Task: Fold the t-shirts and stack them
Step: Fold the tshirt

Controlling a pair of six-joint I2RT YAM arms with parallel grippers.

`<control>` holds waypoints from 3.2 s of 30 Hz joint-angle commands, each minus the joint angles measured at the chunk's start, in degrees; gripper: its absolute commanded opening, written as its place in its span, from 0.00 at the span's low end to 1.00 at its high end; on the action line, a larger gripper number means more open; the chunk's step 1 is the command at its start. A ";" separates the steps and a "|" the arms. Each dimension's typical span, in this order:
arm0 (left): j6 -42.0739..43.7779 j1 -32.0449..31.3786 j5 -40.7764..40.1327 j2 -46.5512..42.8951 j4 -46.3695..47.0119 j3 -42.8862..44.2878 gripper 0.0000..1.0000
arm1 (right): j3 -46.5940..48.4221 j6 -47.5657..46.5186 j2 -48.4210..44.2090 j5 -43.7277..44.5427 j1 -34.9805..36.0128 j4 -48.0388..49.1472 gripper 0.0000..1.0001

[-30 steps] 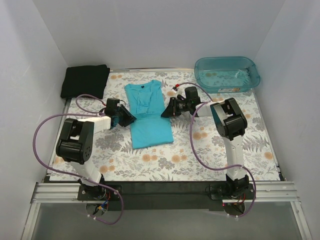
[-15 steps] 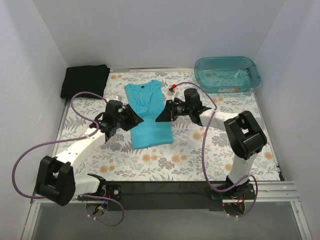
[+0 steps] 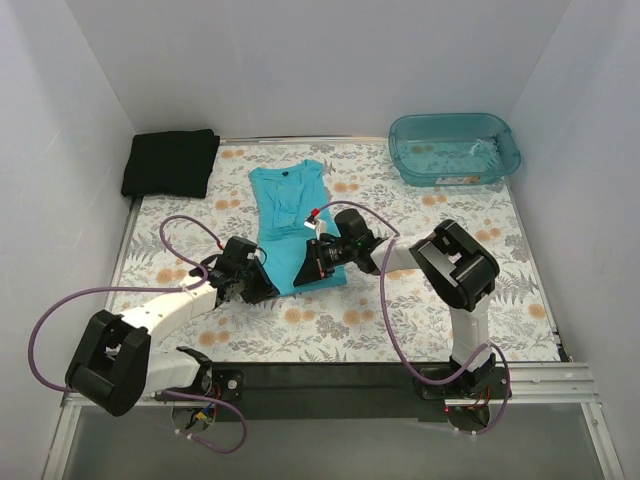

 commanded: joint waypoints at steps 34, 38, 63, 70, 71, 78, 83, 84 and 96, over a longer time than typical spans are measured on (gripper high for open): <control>-1.79 -0.14 -7.41 8.68 -1.09 -1.95 0.12 | -8.01 4.97 1.36 6.90 -1.85 3.94 0.01; -1.79 -0.05 -7.76 8.60 -1.61 -2.22 0.12 | -9.60 4.45 1.01 6.02 -3.52 3.24 0.01; 0.67 0.21 -7.41 -0.98 -8.73 1.64 0.21 | -15.24 -6.53 -14.18 6.36 -17.85 -15.88 0.01; 2.08 0.13 -8.90 -2.21 -12.33 7.01 0.37 | -5.84 -15.05 -18.50 14.89 -13.82 -30.48 0.08; 2.25 0.13 -9.17 -2.04 -12.60 7.36 0.42 | -4.69 -15.42 -18.51 17.25 -11.98 -31.47 0.14; 3.22 0.21 -13.82 -0.54 -16.91 9.21 0.63 | 1.47 -17.88 -18.42 32.37 -4.51 -40.96 0.34; 3.31 0.13 -14.18 0.95 -15.77 8.25 0.69 | 2.62 -16.91 -18.51 40.47 -1.95 -44.66 0.43; 3.13 0.13 -14.27 1.56 -15.50 8.24 0.69 | 2.79 -16.65 -18.51 40.65 -1.77 -45.10 0.43; 3.31 -1.80 -15.05 8.33 -12.78 7.98 0.55 | 5.52 -15.51 -17.10 44.51 0.08 -49.23 0.47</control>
